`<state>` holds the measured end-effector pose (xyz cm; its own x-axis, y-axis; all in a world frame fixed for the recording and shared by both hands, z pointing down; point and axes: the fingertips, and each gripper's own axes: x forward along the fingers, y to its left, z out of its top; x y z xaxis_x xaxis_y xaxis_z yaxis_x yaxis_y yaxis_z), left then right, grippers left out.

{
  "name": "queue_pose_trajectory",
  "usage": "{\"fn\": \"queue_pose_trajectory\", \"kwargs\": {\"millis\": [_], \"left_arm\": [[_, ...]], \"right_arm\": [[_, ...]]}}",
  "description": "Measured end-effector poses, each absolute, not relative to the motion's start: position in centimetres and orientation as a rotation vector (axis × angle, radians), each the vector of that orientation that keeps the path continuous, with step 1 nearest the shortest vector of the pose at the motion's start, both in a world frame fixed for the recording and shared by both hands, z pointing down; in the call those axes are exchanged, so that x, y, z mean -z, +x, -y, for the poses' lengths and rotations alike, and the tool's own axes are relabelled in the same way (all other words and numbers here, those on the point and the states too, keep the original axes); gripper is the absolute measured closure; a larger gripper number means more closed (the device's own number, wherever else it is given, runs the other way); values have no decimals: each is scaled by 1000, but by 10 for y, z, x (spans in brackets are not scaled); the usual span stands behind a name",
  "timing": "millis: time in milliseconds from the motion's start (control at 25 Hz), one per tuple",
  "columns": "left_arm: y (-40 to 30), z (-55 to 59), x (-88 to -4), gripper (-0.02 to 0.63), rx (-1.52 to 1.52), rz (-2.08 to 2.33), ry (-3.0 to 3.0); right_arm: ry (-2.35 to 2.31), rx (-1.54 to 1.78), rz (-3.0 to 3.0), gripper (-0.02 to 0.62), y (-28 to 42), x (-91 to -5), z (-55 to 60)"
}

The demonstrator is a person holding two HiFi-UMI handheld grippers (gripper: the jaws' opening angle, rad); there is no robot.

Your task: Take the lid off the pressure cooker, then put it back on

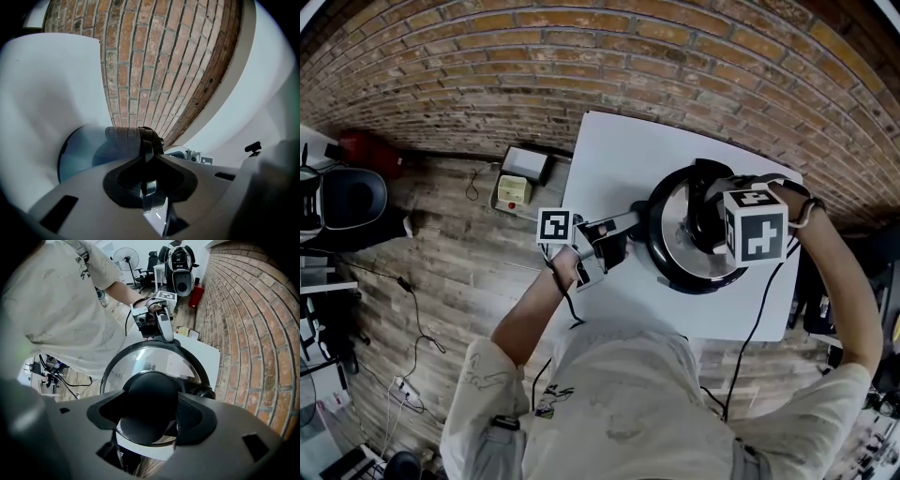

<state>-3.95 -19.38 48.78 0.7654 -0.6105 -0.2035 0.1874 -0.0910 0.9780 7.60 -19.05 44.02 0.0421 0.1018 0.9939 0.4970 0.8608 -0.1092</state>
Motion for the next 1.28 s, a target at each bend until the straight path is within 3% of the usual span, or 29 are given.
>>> {"fn": "queue_pose_trajectory", "kwargs": {"millis": [560,800,1280], "left_arm": [[-41,193,-489,532,688,386,1527],[-51,194,-493,474,666,480,1561],[-128,201,-491,474,528,1065,1738]], "right_arm": [[-441,284,1554,259,76,-440,190],[-384,274,1570,210,82,-434,193],[1,142,2286,207,48,-368,200]]}}
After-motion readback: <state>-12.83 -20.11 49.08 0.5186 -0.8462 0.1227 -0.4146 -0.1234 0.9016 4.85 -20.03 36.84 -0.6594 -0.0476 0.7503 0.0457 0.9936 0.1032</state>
